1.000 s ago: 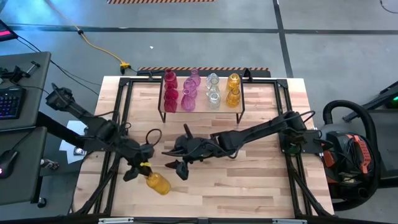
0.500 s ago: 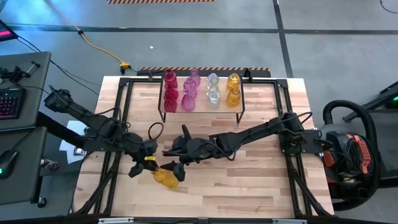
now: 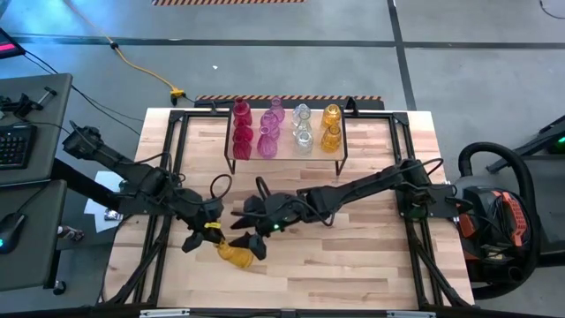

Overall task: Sort vases onto shelf
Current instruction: Put the yellow vase on the shelf aligned with the other yellow vases

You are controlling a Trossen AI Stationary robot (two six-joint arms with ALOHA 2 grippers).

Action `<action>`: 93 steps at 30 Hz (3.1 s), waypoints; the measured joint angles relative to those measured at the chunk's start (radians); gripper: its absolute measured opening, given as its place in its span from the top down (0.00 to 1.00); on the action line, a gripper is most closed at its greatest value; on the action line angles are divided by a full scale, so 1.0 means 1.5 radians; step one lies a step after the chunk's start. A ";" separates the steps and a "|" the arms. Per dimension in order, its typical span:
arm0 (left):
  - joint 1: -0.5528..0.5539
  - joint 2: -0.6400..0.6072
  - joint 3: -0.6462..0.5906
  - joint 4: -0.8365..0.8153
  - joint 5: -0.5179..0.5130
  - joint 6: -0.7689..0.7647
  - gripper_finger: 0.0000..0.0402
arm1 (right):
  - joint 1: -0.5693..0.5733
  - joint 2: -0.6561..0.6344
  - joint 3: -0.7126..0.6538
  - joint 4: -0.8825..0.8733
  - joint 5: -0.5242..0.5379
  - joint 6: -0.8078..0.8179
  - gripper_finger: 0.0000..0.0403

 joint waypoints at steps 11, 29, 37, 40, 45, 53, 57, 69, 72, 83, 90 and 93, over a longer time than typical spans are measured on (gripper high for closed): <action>0.002 0.000 0.000 0.006 -0.002 -0.002 0.92 | 0.000 0.005 0.000 -0.086 0.001 0.024 0.21; 0.041 0.000 0.000 0.033 -0.006 0.016 0.93 | 0.005 0.019 0.000 -0.152 0.011 0.038 0.19; 0.068 0.000 0.000 0.035 -0.003 0.021 0.92 | 0.007 0.027 0.000 -0.138 0.012 0.035 0.19; 0.075 0.000 0.000 0.036 -0.001 0.028 0.93 | 0.008 0.034 0.000 -0.138 0.013 0.034 0.19; 0.079 0.000 0.000 0.040 0.003 0.031 0.92 | 0.008 0.035 0.000 -0.137 0.011 0.023 0.19; 0.079 0.000 0.000 0.040 0.002 0.029 0.92 | 0.008 0.035 0.000 -0.132 0.018 0.035 0.25; 0.079 0.000 0.000 0.039 0.003 0.028 0.91 | 0.008 0.035 0.000 -0.131 0.018 0.037 0.34; 0.079 0.000 0.000 0.050 0.017 0.026 0.90 | 0.009 0.035 0.000 -0.128 0.016 0.072 0.35; 0.080 0.000 0.000 0.051 0.030 0.028 0.89 | 0.009 0.035 0.000 -0.126 0.016 0.073 0.35; 0.111 0.000 0.000 0.055 0.105 0.005 0.74 | 0.010 0.035 0.001 -0.118 0.016 0.093 0.36; 0.126 -0.021 0.000 0.056 0.129 -0.002 0.70 | 0.014 0.035 0.006 -0.084 0.022 0.097 0.36; 0.127 -0.046 0.000 0.057 0.129 -0.002 0.70 | 0.013 0.035 0.014 -0.081 0.024 0.095 0.36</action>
